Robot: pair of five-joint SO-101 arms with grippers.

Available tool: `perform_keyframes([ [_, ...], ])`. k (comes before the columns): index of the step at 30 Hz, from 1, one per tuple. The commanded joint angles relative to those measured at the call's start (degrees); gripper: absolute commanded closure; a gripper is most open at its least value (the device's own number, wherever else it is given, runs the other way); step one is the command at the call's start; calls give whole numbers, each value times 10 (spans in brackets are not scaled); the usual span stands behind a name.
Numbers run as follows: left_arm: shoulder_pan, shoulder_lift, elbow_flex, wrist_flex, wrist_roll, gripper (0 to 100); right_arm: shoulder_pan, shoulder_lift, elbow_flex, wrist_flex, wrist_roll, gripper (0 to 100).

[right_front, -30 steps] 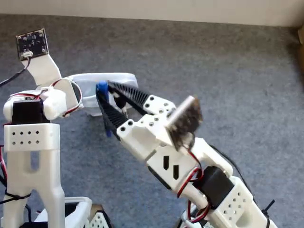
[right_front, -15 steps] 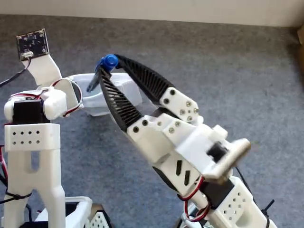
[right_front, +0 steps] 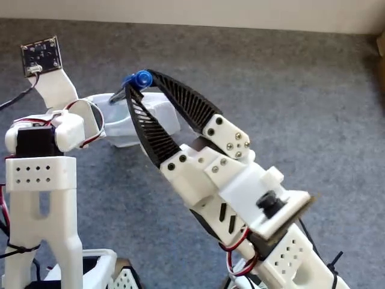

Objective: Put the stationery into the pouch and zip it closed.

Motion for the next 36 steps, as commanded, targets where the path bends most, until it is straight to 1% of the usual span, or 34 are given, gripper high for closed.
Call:
perform_keyframes([
  [1,-25,25,36,-19,-1,992,-3,21,-4,-13,49,991],
  [20,-25,24,36,-18,-1,992,-5,105,22,-5,58,991],
  [25,-25,24,36,-18,-1,992,-6,101,17,86,59,991],
  [27,-25,24,36,-18,-1,992,-6,102,16,124,88,991],
  [31,-25,24,36,-18,-1,992,-7,105,18,168,194,991],
  [32,-25,24,36,-18,-1,992,-7,105,18,176,205,991],
  [36,-25,24,36,-18,-1,992,-7,105,15,205,207,991],
])
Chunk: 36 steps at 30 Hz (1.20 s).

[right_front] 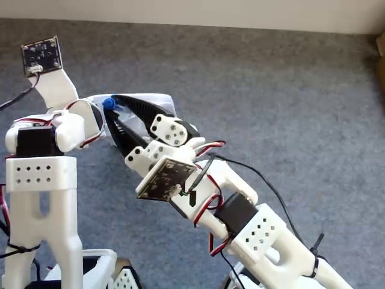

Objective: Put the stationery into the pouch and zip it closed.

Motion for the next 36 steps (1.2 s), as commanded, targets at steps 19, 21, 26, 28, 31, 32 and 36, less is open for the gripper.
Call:
perform_keyframes([
  [19,-25,24,36,-18,-1,992,-5,-8,-10,24,-12,912],
  [21,-25,24,36,-18,-1,992,-5,-8,-7,24,-22,858],
  [26,-25,24,36,-18,-1,992,-5,-8,-8,25,-81,849],
  [28,-25,24,36,-18,-1,992,-5,-8,-8,25,-81,849],
  [31,-25,24,36,-18,-1,992,-5,-8,-9,25,-82,849],
  [32,-25,24,36,-18,-1,992,-5,-8,-10,25,-82,849],
  [36,-25,24,36,-18,-2,992,-5,-8,-11,25,-82,850],
])
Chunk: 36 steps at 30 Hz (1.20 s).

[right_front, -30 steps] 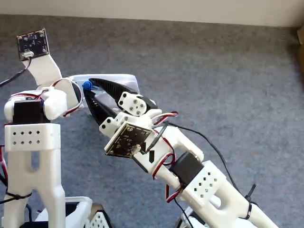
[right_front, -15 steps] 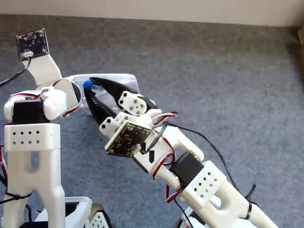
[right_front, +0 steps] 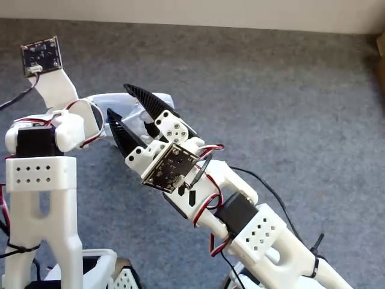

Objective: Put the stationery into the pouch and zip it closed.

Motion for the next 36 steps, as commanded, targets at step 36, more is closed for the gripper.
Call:
perform_keyframes([
  [36,-25,28,36,-21,-2,992,25,-334,125,116,-192,850],
])
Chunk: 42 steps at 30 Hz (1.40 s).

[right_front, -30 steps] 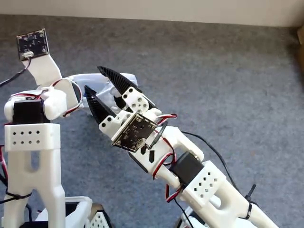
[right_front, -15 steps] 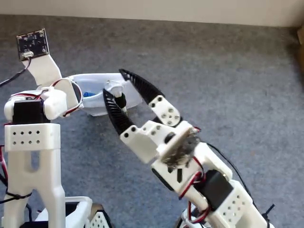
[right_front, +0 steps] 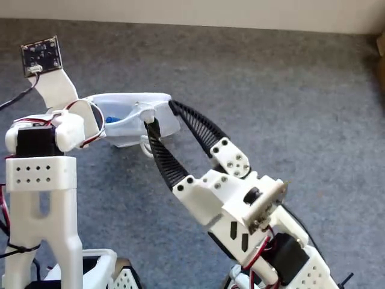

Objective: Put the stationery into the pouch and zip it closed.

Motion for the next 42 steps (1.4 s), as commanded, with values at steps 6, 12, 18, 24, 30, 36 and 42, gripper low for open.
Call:
perform_keyframes([
  [6,-25,28,36,-21,-2,992,10,-44,94,-2,-30,850],
  [12,-25,28,36,-21,-2,992,44,47,104,-63,-31,850],
  [18,-25,28,36,-21,-2,992,81,202,99,-115,-94,849],
  [24,-25,28,36,-21,-2,992,84,271,80,-133,-105,848],
  [30,-25,28,36,-21,-2,992,72,272,80,-133,-104,848],
  [36,-25,28,36,-21,-2,992,64,273,78,-151,-103,849],
  [42,-25,28,36,-21,-2,992,65,278,80,-197,-103,850],
])
